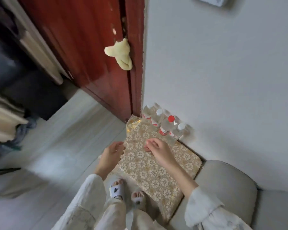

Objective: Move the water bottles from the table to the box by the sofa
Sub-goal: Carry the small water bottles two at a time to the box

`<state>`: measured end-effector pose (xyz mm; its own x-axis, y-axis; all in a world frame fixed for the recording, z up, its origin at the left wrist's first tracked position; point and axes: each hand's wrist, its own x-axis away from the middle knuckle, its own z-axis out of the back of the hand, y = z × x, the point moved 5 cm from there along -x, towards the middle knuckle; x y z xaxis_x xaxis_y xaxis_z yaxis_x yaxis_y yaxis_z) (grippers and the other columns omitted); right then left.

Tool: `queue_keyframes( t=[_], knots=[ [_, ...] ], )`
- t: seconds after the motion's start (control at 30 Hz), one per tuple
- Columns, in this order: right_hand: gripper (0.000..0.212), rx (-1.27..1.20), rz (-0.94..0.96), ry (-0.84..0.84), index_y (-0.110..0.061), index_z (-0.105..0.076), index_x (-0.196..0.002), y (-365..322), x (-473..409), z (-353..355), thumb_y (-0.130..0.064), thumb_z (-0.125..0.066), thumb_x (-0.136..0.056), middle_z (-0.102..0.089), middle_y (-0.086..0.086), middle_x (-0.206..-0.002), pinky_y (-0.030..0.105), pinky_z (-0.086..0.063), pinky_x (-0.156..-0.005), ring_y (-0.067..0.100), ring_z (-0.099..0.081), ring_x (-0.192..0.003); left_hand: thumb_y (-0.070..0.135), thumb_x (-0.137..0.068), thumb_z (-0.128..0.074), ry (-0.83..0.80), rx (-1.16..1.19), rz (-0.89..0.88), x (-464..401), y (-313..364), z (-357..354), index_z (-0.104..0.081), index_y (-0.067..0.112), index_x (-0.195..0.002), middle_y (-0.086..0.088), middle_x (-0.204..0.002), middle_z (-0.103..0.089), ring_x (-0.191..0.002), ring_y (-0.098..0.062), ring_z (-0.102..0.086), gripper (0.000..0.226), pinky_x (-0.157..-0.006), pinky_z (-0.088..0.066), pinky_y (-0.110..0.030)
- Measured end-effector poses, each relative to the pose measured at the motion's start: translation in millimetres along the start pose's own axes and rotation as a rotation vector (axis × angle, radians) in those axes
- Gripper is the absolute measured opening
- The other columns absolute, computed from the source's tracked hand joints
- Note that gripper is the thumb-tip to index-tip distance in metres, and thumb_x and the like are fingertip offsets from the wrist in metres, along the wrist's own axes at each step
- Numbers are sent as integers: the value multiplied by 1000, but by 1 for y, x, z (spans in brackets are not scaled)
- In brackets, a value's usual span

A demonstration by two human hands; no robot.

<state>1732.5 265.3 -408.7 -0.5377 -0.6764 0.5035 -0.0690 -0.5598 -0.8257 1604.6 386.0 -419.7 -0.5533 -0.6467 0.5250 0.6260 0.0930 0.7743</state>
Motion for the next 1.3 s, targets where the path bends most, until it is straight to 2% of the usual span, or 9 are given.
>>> queue_keyframes(
  t=[0.07, 0.17, 0.23, 0.37, 0.43, 0.7, 0.83, 1.07, 1.3],
  knots=[
    [29, 55, 44, -88, -10, -55, -112, -16, 9, -30, -29, -43, -94, -64, 4, -107, 20, -49, -79, 13, -61, -96, 17, -94, -44, 87, 80, -1, 27, -16, 27, -55, 8, -115, -10, -104, -64, -89, -22, -61, 26, -80, -52, -36],
    [28, 136, 93, -237, -9, -58, -109, -32, 23, -88, -28, -44, -93, -66, 5, -103, 24, -50, -84, 15, -62, -96, 15, -94, -43, 232, 200, 34, 77, -50, 66, -55, 9, -111, -7, -97, -64, -81, -14, -60, 22, -70, -48, -24],
    [26, 193, 130, -335, -8, -59, -107, -41, 35, -135, -26, -46, -93, -69, 7, -100, 26, -50, -85, 16, -63, -93, 14, -94, -43, 361, 299, 73, 114, -76, 91, -55, 12, -107, -6, -94, -63, -78, -13, -59, 18, -67, -46, -23],
    [18, 257, 204, -563, -4, -60, -100, -57, 75, -235, -16, -48, -92, -69, 16, -93, 6, -44, -62, 18, -62, -77, 14, -93, -45, 661, 528, 161, 199, -135, 139, -58, 15, -102, -3, -89, -65, -80, -16, -60, 16, -71, -47, -29],
    [13, 303, 254, -693, -9, -59, -96, -65, 106, -287, -14, -48, -92, -67, 14, -88, 4, -43, -58, 18, -61, -73, 15, -93, -45, 803, 622, 193, 244, -169, 159, -59, 16, -102, 2, -87, -66, -79, -15, -61, 17, -72, -47, -29],
    [10, 456, 440, -1117, -13, -59, -93, -71, 266, -468, -14, -49, -91, -67, 9, -84, 9, -45, -60, 16, -62, -71, 16, -94, -42, 1244, 859, 262, 426, -284, 210, -57, 14, -104, -3, -91, -64, -82, -14, -61, 19, -71, -47, -27],
    [11, 549, 532, -1298, -18, -59, -91, -62, 343, -537, -15, -48, -91, -67, 7, -83, 25, -48, -67, 19, -64, -74, 18, -95, -40, 1463, 922, 286, 511, -332, 225, -58, 16, -106, -2, -95, -65, -89, -16, -62, 21, -81, -50, -31],
    [13, 634, 582, -1555, -20, -58, -86, -31, 462, -644, -14, -49, -91, -65, -1, -76, 28, -47, -67, 15, -63, -68, 15, -95, -40, 1752, 1041, 410, 631, -407, 209, -58, 19, -97, 1, -89, -65, -85, -17, -61, 18, -77, -48, -30],
    [13, 734, 573, -1749, -14, -60, -98, 6, 547, -756, -18, -48, -92, -66, -2, -80, 31, -50, -73, 17, -64, -74, 16, -95, -41, 1877, 1051, 502, 708, -483, 254, -58, 18, -99, 2, -88, -65, -84, -15, -61, 18, -81, -49, -32]
  ],
)
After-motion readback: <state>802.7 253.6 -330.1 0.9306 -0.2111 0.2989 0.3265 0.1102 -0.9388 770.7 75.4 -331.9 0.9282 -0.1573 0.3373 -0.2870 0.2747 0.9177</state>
